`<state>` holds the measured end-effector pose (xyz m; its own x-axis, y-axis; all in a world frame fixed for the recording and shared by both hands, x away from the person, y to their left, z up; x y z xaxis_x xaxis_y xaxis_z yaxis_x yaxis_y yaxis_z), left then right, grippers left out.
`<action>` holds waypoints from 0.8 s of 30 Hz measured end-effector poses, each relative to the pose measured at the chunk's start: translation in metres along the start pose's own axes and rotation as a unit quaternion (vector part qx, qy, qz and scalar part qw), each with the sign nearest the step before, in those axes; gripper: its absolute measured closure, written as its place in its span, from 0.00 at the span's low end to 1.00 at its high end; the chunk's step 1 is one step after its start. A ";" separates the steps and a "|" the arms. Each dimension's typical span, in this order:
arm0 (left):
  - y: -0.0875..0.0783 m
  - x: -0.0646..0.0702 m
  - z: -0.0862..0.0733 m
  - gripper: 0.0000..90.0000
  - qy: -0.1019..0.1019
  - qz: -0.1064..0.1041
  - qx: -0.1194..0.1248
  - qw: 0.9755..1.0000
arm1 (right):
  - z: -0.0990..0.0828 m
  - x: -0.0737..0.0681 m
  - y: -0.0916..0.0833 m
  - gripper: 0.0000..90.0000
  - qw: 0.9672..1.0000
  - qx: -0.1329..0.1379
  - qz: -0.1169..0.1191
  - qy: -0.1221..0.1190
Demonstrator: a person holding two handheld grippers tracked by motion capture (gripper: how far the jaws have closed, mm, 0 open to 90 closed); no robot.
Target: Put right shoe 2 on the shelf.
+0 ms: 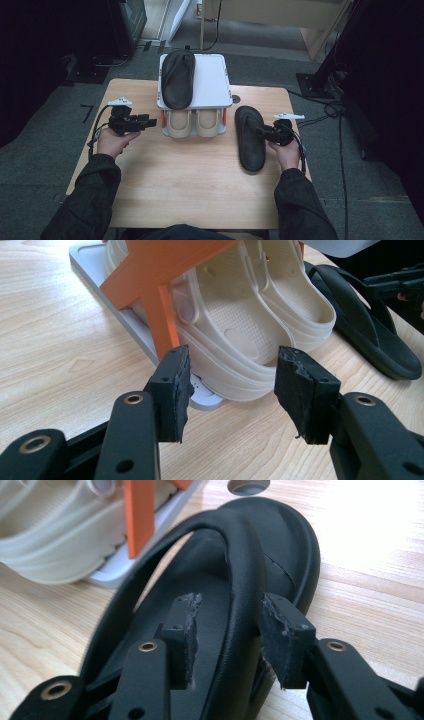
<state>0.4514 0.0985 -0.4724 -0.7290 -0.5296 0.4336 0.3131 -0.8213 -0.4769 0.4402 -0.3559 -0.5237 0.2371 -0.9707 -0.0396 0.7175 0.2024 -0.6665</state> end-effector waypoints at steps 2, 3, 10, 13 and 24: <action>0.001 0.000 0.000 0.54 0.001 -0.001 -0.001 1.000 | -0.002 0.001 0.004 0.65 1.000 -0.004 -0.003 0.000; 0.001 0.000 0.000 0.54 0.001 -0.001 -0.001 1.000 | -0.003 0.001 0.006 0.65 1.000 -0.009 -0.006 -0.001; 0.001 0.004 0.000 0.55 0.004 -0.006 0.002 1.000 | -0.004 -0.001 0.014 0.73 0.999 -0.022 -0.025 -0.006; 0.000 0.003 -0.001 0.55 0.002 -0.005 0.001 1.000 | -0.003 0.000 0.014 0.76 0.999 -0.025 -0.026 0.013; -0.003 0.002 0.000 0.55 0.003 -0.004 0.006 1.000 | 0.002 -0.005 0.011 0.80 0.999 -0.027 -0.037 0.020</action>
<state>0.4491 0.0997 -0.4703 -0.7344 -0.5225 0.4331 0.3152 -0.8278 -0.4642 0.4485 -0.3486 -0.5293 0.1575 -0.9874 -0.0166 0.6962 0.1230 -0.7073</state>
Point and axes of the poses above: each handheld gripper's, and its own axes: y roughly forward along the jaws, z roughly out of its top, x roughly to its right, the point moved 7 cm from there along y, roughly forward along the jaws, and after that the axes turned 13 degrees about -z, right-handed, at the moved point
